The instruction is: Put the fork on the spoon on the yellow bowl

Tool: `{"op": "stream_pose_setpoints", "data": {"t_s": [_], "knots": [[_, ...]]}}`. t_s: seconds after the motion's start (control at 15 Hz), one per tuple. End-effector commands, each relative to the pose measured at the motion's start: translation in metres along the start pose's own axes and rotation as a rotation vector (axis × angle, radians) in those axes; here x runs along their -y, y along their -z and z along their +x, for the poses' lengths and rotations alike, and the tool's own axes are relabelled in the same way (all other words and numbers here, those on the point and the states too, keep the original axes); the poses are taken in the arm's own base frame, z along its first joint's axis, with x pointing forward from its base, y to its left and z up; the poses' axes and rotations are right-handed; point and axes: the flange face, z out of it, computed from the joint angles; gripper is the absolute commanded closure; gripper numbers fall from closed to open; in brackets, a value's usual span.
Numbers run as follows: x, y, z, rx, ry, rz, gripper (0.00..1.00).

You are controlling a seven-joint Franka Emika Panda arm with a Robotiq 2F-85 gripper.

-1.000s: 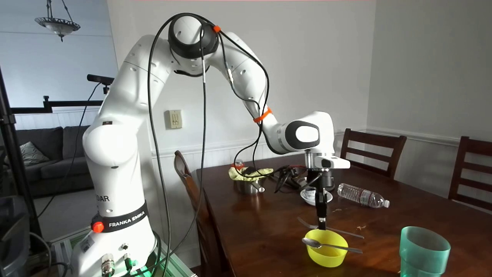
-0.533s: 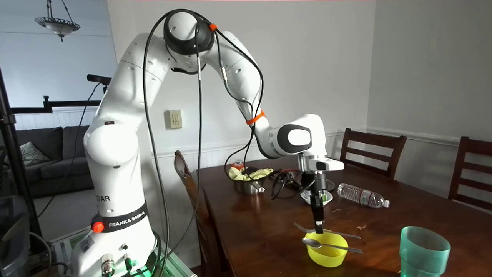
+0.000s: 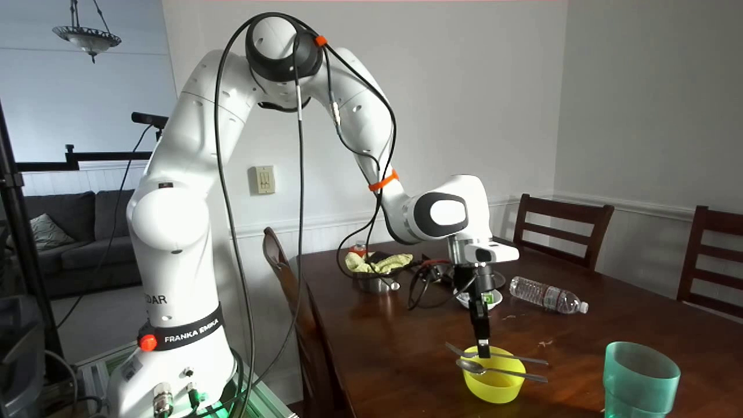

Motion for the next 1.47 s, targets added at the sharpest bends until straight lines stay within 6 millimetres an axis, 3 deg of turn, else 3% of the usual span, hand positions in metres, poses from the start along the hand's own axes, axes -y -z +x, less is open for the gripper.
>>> {"op": "stream_pose_setpoints", "data": {"t_s": [0.0,1.4], "knots": [[-0.011,0.005,-0.002,-0.015,0.004,0.007,0.98],[-0.019,-0.014,0.002,0.021,-0.071,0.015,0.98]]}}
